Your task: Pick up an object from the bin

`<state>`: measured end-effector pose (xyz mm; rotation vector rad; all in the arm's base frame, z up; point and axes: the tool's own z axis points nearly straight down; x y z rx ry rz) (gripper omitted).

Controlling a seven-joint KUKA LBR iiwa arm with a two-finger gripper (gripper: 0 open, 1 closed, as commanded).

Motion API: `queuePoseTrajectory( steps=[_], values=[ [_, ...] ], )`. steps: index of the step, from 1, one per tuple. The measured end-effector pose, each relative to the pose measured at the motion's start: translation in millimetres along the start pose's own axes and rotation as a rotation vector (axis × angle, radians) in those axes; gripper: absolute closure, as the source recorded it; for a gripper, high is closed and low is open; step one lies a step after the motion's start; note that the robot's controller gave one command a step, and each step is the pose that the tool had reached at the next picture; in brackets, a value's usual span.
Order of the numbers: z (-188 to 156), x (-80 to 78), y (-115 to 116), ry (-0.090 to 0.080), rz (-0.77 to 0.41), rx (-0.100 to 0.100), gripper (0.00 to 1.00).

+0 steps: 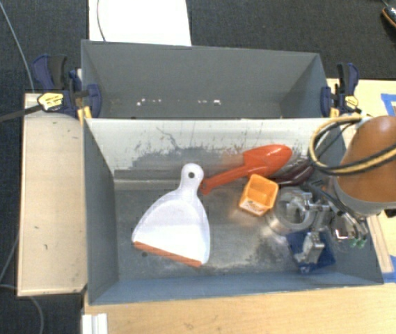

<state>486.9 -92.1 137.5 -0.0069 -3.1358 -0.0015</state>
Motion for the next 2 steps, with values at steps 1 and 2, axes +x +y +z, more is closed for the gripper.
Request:
queuePoseTrajectory(
  steps=[1,2],
  values=[
    [-4.2,-1.9,0.4,-0.008,-0.007,0.001,0.00],
    [66.2,2.8,-56.9,-0.013,0.228,-0.005,0.00]
  ],
)
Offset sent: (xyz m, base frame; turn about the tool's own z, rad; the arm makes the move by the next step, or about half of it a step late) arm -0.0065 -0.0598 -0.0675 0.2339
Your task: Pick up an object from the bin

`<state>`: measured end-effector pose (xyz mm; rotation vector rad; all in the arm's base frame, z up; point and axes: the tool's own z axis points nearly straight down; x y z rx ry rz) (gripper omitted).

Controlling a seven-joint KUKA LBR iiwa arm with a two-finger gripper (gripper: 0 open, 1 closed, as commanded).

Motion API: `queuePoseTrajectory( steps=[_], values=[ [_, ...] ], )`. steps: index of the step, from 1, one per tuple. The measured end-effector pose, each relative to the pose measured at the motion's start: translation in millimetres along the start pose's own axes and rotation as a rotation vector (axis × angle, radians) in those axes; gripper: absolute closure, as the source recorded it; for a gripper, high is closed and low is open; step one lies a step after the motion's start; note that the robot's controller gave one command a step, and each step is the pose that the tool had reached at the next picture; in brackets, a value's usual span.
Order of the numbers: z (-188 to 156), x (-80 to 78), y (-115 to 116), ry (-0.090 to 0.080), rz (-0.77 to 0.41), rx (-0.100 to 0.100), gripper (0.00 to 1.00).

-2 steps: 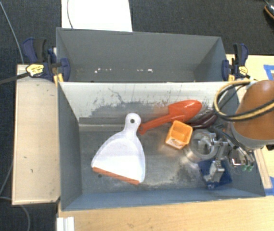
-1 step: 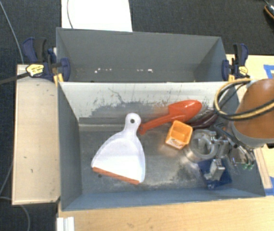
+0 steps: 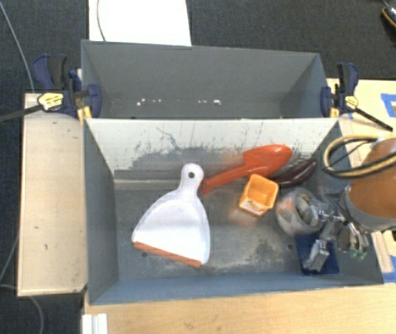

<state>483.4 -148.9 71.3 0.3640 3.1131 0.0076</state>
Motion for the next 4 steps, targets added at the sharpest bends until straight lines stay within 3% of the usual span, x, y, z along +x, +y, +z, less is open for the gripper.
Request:
queuePoseTrajectory(
  steps=[3,4],
  values=[
    [-0.4,0.8,6.6,0.002,-0.034,-0.007,0.00],
    [-3.1,-3.2,9.1,-0.010,-0.024,-0.011,1.00]
  ],
)
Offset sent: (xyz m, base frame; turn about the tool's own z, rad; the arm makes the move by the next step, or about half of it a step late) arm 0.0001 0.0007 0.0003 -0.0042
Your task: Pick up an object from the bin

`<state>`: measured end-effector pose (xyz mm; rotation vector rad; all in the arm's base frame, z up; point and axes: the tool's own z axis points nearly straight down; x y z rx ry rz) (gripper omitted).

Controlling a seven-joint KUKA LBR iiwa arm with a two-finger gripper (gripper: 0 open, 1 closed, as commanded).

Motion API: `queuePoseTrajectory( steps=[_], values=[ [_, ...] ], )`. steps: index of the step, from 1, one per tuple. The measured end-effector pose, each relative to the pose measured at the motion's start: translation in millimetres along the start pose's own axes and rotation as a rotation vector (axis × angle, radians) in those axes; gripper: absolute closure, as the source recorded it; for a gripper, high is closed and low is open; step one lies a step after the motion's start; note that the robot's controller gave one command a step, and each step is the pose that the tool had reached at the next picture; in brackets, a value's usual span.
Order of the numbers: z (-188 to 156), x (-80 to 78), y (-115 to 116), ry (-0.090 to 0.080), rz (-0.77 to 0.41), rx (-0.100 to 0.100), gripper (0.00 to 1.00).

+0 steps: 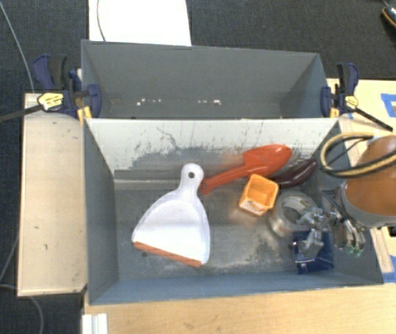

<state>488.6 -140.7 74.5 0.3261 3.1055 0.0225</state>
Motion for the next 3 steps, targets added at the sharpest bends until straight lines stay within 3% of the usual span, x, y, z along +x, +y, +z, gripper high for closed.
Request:
queuePoseTrajectory(
  steps=[2,3],
  values=[
    [-9.1,0.2,2.1,0.001,-0.006,-0.003,1.00],
    [-29.3,0.7,2.8,0.002,-0.008,-0.003,1.00]
  ],
)
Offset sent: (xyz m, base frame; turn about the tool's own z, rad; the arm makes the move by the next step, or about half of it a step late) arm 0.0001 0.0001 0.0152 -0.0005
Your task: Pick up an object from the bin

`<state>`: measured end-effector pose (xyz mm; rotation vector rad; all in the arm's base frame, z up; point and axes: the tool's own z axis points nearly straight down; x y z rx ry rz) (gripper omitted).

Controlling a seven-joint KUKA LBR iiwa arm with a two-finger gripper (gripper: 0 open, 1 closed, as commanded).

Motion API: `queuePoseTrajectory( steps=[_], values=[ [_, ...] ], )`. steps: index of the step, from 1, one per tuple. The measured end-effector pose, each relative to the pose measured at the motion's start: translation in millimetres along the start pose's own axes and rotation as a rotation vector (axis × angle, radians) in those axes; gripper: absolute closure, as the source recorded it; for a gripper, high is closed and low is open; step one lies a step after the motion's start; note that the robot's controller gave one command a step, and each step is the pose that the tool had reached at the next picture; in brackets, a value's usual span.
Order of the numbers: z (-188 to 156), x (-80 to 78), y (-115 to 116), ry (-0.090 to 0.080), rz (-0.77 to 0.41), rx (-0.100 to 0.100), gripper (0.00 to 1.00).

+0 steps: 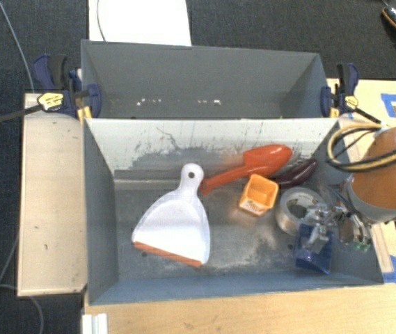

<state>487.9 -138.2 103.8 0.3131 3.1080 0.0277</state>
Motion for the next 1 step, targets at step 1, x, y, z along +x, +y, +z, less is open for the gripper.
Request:
queuePoseTrajectory(
  steps=[1],
  values=[
    [-32.4,1.8,0.1,0.010,-0.001,0.000,1.00]
  ],
)
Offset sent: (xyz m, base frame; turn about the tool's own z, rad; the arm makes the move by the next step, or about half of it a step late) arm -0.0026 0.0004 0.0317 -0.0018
